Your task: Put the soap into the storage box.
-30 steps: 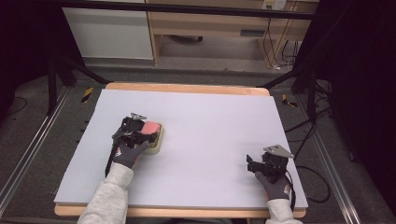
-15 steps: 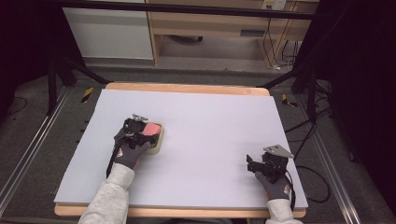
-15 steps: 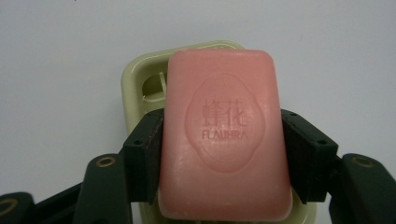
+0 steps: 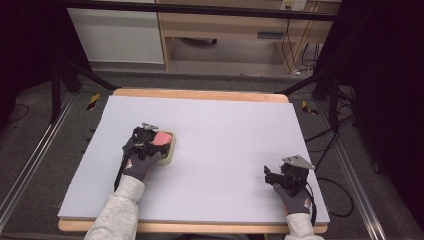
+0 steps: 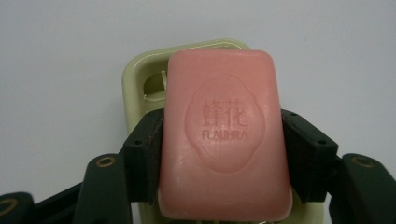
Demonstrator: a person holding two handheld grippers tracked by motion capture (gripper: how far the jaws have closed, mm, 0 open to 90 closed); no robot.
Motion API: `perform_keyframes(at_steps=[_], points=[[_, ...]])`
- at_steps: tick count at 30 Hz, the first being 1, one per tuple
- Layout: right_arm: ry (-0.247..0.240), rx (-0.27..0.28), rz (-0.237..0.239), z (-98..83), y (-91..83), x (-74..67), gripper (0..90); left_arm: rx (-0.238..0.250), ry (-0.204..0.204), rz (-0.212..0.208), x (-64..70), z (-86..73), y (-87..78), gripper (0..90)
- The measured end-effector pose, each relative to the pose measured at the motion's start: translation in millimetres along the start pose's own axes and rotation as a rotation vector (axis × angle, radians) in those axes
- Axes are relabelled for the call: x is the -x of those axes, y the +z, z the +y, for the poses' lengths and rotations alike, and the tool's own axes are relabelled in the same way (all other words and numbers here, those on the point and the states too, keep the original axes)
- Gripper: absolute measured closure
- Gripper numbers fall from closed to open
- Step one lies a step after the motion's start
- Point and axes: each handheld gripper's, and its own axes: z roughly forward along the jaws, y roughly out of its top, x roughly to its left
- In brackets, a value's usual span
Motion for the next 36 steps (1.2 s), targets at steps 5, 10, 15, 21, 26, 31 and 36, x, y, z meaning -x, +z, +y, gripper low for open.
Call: perform_keyframes(at_steps=[5,10,15,21,26,31,36], points=[[0.000,0.000,-0.001,0.0,0.0,0.0,7.7,-0.003,-0.003,-0.003,-0.4,-0.7,0.9,37.4],[0.001,0.000,-0.001,0.1,-0.2,-0.1,7.7,-0.006,-0.008,-0.004,-1.2,-1.2,1.3,37.4],[-0.001,0.001,-0.002,0.0,-0.4,0.3,7.7,-0.006,-0.010,-0.009,-1.7,-1.5,1.4,37.4],[-0.001,0.001,-0.003,0.0,-0.4,0.4,7.6,-0.006,-0.009,-0.020,-2.4,-1.8,1.7,36.9],[-0.002,0.001,-0.002,0.0,-0.4,-0.1,7.6,0.023,-0.025,-0.053,-5.7,0.2,-5.2,33.8],[-0.001,0.001,-0.002,-0.1,-0.7,0.3,7.6,0.043,-0.011,-0.057,-5.3,2.1,-10.1,32.0],[0.009,0.001,-0.003,0.0,-1.0,1.0,7.6,0.061,0.022,-0.071,-4.6,4.6,-17.9,29.5]])
